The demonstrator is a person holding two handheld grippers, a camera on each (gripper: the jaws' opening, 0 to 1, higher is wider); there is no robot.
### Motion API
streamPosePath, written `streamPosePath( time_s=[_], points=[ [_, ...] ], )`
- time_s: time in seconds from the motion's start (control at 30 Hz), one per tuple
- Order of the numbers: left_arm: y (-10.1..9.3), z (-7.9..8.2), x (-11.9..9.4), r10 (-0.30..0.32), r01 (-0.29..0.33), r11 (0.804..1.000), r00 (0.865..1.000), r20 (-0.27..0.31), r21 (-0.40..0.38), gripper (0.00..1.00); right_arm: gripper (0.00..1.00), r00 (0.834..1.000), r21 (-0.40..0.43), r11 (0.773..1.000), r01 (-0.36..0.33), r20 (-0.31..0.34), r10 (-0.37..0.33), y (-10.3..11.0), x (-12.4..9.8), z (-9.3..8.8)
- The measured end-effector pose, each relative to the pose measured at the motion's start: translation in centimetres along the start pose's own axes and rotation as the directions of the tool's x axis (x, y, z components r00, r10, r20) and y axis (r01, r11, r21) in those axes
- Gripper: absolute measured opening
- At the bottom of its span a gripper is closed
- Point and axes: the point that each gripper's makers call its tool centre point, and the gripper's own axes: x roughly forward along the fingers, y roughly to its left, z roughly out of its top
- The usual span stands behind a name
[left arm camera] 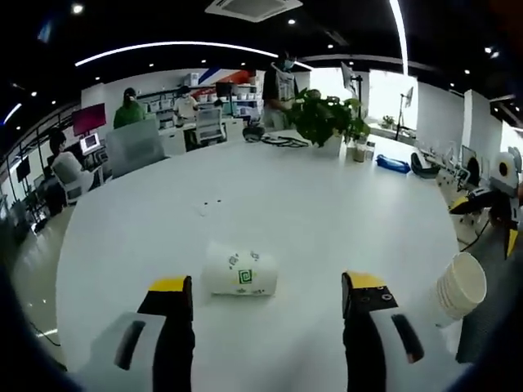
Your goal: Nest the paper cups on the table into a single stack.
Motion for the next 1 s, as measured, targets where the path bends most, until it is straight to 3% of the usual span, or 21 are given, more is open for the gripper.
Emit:
streamPosePath(
  time_s=[0.5, 0.73, 1.0],
  points=[
    [1.0, -1.3, 4.1, -0.001, 0.003, 1.0, 0.997, -0.081, 0.024, 0.86, 0.91, 0.999, -0.033, 0.999, 0.028, -0.019, -0.028, -0.4, 0.0, -0.7],
    [0.7, -1.5, 5.0, 0.003, -0.001, 1.0, 0.996, -0.092, 0.023, 0.83, 0.9, 0.999, -0.021, 0.999, 0.039, -0.025, -0.04, -0.8, -0.1, -1.0],
    [1.8, -1.4, 6.0, 0.021, -0.019, 1.0, 0.996, -0.089, 0.023, 0.81, 0.88, 0.998, -0.018, 0.998, 0.055, -0.039, -0.056, -1.1, 0.1, -1.2]
  ],
)
